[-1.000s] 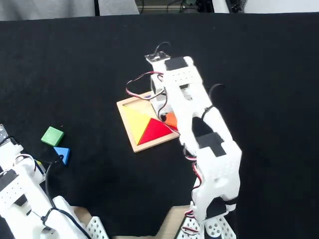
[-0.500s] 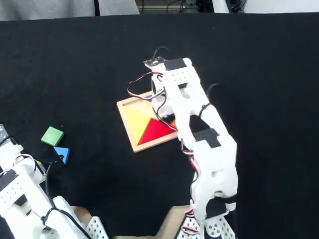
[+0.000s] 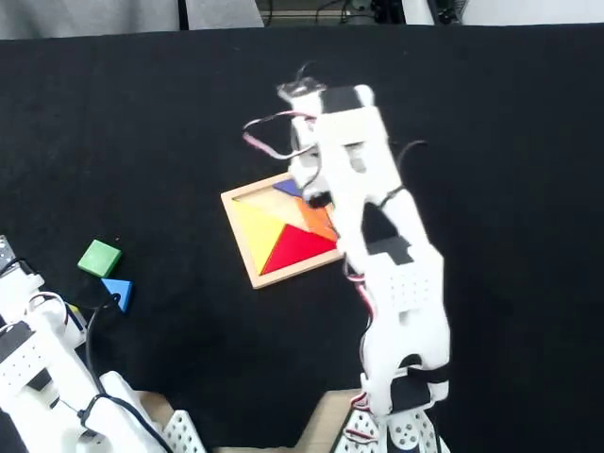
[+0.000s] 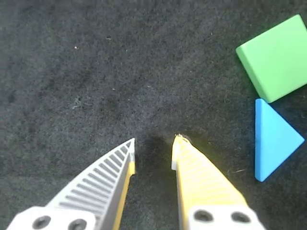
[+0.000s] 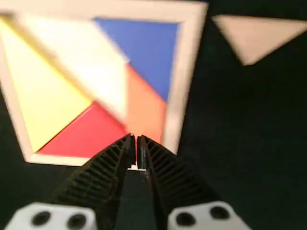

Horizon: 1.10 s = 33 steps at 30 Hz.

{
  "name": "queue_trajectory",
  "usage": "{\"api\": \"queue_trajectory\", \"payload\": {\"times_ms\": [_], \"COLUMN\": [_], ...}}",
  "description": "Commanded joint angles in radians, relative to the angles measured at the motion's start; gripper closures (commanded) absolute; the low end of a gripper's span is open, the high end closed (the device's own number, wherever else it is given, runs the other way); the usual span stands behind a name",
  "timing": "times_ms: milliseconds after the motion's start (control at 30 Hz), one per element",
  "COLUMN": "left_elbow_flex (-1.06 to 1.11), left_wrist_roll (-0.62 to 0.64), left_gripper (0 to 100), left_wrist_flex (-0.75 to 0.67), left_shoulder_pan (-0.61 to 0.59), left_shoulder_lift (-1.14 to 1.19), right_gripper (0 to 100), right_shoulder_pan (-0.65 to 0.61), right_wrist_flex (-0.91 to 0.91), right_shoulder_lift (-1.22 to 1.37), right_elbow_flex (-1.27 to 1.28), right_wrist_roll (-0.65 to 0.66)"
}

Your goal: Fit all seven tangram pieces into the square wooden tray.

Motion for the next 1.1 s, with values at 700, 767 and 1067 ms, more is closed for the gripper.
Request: {"api": "queue_trajectory", "payload": {"times_ms": [700, 767, 1067], "left_elbow_flex": [-0.004, -0.004, -0.004], "left_wrist_roll": [0.008, 0.008, 0.008], "left_gripper": [86, 86, 86], "left_wrist_flex": [-0.018, -0.018, -0.018], "left_shoulder_pan": [0.002, 0.002, 0.002], "left_shoulder_lift": [-0.014, -0.014, -0.014], "right_gripper": [98.7, 98.7, 98.7], "right_shoulder_pan": [0.035, 0.014, 0.06], "right_wrist_flex": [0.044, 0.044, 0.014], "right_shoulder_lift": [0.153, 0.117, -0.259], "right_elbow_flex": [0.068, 0.105, 0.189], "right_wrist_roll": [0.192, 0.19, 0.301]}}
